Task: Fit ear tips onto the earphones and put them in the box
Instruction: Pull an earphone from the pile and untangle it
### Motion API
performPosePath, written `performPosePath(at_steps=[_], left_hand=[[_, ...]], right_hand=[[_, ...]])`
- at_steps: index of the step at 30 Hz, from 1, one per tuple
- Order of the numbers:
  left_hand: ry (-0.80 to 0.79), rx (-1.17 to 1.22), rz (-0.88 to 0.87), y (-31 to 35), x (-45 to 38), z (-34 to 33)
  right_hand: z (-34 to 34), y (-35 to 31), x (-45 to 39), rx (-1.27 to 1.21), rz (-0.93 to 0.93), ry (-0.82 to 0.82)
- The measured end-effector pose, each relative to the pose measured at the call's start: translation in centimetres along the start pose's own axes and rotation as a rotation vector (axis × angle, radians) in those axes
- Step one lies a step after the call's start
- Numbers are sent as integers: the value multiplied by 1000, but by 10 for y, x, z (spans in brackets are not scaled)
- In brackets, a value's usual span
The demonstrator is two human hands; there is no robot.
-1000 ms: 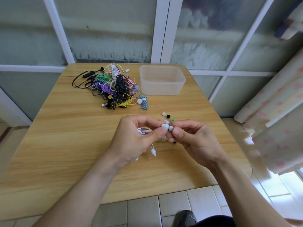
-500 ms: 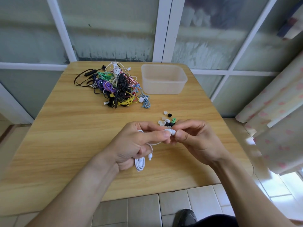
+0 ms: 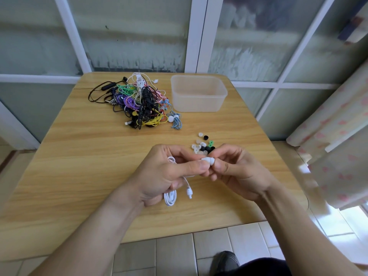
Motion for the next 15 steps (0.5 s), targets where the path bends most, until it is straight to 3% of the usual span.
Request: performPosePath(at_steps=[3,5,10,15], left_hand=[[55,-196,-157,17,0,7],[118,-306,-247,27,2,12],[319,-348,-360,34,10,25],[272,-155,-153,15,4,36]], right_hand=[[0,14,0,-237,-112,96],[1,18,-1,-241,-120,186],[2,-6,-6,158,196,284],[-20,-38,6,693,555,290]])
Point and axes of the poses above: each hand's wrist, its own x-axis away from the middle knuckle, its own z-axis out of the back of the hand, y = z × x, the point moved 9 cm from there along -x, towards the middle knuckle
